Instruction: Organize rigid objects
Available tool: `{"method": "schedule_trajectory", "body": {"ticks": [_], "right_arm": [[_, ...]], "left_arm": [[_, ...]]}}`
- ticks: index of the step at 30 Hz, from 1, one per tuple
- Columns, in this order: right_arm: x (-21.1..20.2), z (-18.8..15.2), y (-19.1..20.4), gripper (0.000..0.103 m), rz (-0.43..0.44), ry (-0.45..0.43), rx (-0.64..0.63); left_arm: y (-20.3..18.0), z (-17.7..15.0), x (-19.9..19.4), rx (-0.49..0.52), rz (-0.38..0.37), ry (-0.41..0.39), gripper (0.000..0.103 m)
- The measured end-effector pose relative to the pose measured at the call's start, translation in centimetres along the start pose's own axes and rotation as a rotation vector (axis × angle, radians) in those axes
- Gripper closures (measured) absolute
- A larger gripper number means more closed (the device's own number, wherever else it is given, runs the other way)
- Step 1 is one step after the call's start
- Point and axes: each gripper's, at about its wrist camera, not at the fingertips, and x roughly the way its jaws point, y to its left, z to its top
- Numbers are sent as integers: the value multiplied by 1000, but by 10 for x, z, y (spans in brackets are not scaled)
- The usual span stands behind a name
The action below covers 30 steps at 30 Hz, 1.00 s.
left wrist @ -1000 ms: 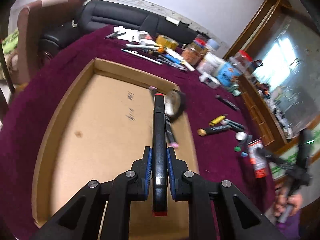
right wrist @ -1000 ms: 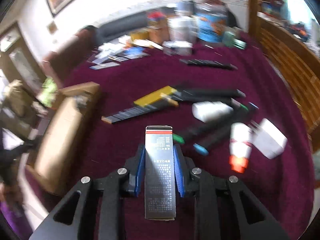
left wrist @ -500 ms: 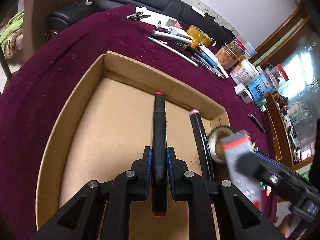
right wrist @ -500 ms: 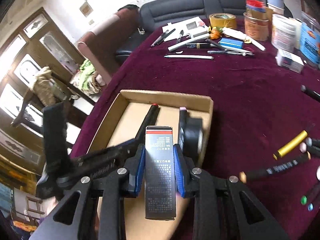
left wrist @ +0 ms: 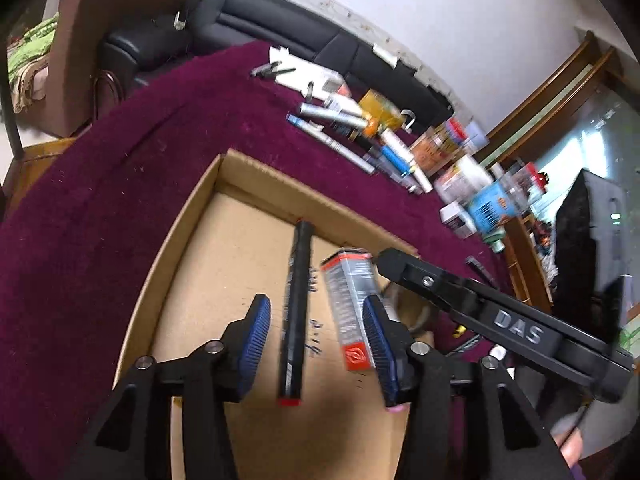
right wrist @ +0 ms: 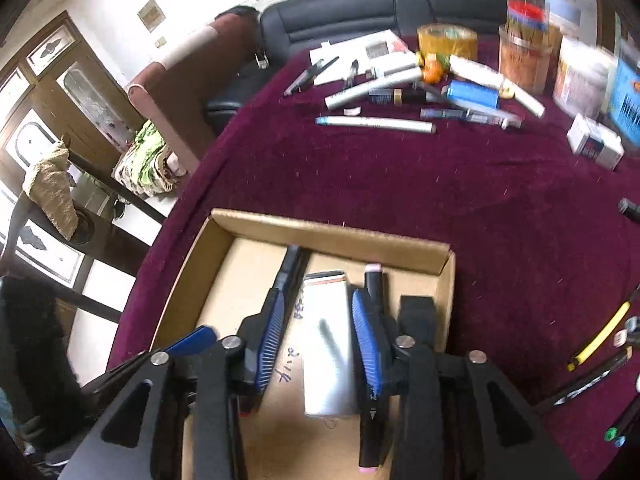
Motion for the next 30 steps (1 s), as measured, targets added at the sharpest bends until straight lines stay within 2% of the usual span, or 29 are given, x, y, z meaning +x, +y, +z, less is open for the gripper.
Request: {"method": "schedule_trajectory", "body": {"ticks": [4, 5, 7, 11, 16, 21, 26, 30], "right_arm": [[-26, -1, -9, 62, 34, -41, 4], [-36, -4, -13, 60, 35, -58, -2], [-60, -12, -29, 50, 22, -104, -4], [-101, -31, -83, 47, -45, -168, 53], [-136, -72, -184, 47, -140, -189, 244], [-173, -125, -266, 47, -213, -236, 410], [-206, -169, -315, 47, -254, -286, 507], [-224, -186, -339, 47, -291, -333, 549]], "left_arm": [[-17, -12, -31, 3, -14, -56, 36], [-24, -17, -39, 12, -29, -66, 30], [-40, -28, -53, 38, -68, -88, 23], [-74, -52, -63, 104, -117, -91, 17], [-119, -88, -42, 168, -199, 27, 14], [-152, -127, -20, 236, -225, 124, 14], [-168, -150, 1, 250, -210, 195, 14], [-176, -157, 7, 251, -202, 214, 14]]}}
